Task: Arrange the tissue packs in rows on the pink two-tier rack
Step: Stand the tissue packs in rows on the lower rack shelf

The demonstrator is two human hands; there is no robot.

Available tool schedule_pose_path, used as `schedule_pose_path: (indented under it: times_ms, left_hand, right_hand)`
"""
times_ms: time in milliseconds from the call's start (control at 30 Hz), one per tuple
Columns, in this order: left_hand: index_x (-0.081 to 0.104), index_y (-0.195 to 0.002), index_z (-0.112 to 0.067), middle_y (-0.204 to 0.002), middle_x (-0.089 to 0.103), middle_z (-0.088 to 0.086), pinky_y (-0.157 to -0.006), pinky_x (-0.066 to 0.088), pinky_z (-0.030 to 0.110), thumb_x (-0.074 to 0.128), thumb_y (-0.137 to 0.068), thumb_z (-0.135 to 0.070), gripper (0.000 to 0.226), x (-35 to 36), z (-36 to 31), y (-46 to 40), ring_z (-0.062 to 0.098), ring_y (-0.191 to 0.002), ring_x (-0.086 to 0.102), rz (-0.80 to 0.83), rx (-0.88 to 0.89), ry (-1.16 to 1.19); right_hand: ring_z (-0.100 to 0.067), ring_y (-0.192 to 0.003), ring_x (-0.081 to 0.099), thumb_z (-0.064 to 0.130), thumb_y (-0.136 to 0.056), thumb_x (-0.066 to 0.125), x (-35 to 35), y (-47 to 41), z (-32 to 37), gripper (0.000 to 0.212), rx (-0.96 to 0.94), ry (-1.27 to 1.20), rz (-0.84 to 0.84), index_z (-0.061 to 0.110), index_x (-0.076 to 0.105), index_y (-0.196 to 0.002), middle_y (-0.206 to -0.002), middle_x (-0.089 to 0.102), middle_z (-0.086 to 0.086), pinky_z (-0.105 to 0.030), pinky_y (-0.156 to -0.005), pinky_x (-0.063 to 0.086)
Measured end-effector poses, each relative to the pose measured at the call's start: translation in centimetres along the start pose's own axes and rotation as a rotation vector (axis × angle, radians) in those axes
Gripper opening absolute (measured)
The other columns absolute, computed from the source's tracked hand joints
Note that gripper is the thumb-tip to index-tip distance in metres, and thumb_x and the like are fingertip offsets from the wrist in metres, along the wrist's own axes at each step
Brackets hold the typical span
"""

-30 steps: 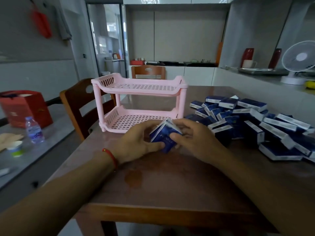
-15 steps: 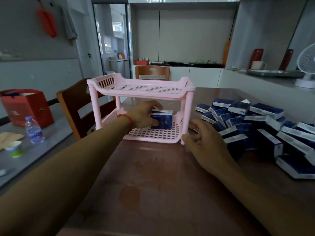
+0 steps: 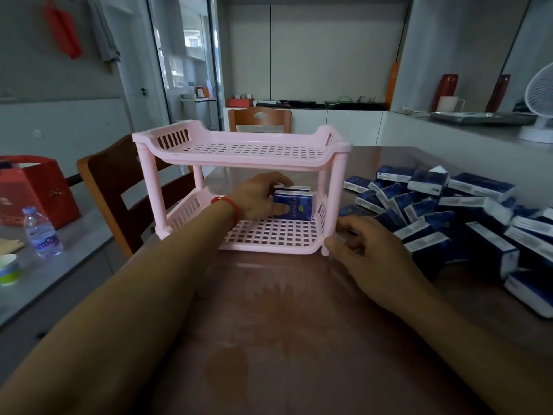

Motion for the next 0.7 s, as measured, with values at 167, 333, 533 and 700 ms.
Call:
schedule_pose_path:
  times_ms: [167,333,533,700]
  left_hand:
    - [0.055,-0.131,-0.021,-0.127,0.063,0.002,-0.093,0.047,0.025,0.074,-0.086,-0.016,0.05,0.18,-0.42,0.2,0.016,-0.111,0.06,-0.017,0.019,0.014]
    - [0.056,-0.133,-0.019,-0.127,0.062,0.0,-0.092,0.044,0.023,0.075,-0.086,-0.016,0.051,0.26,-0.64,0.41,0.011,-0.109,0.056,-0.048,0.021,0.019]
    - [0.053,-0.135,-0.022,-0.132,0.061,0.003,-0.091,0.042,0.022,0.077,-0.083,-0.017,0.058,0.62,-0.15,0.31,0.01,-0.109,0.056,-0.072,0.005,0.018]
    - [0.049,-0.137,-0.024,-0.132,0.06,0.001,-0.092,0.047,0.021,0.08,-0.079,-0.02,0.067,0.91,-0.4,0.37,0.011,-0.104,0.059,-0.046,0.016,0.023]
  right_hand:
    - [-0.005,-0.092,0.064,0.038,-0.093,0.065,-0.07,0.04,0.04,0.037,-0.012,-0.016,0.001,0.029,0.06,-0.128,-0.127,0.059,0.009,-0.039,-0.084,0.06]
    - [-0.007,-0.091,0.066,0.036,-0.093,0.064,0.1,-0.06,-0.21,0.036,-0.005,-0.041,0.019,0.03,0.06,-0.129,-0.126,0.062,0.011,-0.041,-0.082,0.06]
    - [-0.007,-0.09,0.068,0.039,-0.093,0.064,0.29,-0.19,-0.6,0.037,-0.008,-0.056,0.026,0.033,0.059,-0.129,-0.124,0.063,0.013,-0.041,-0.082,0.06]
    - [-0.005,-0.091,0.067,0.04,-0.092,0.064,0.39,-0.25,-0.69,0.036,-0.015,-0.066,0.029,0.033,0.059,-0.127,-0.122,0.064,0.014,-0.04,-0.085,0.06]
Point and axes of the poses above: each hand's wrist, its own y-axis away from the middle knuckle, its own x-axis out of the palm, z = x × y, the point moved 7 cm from there along -y, towards the middle knuckle
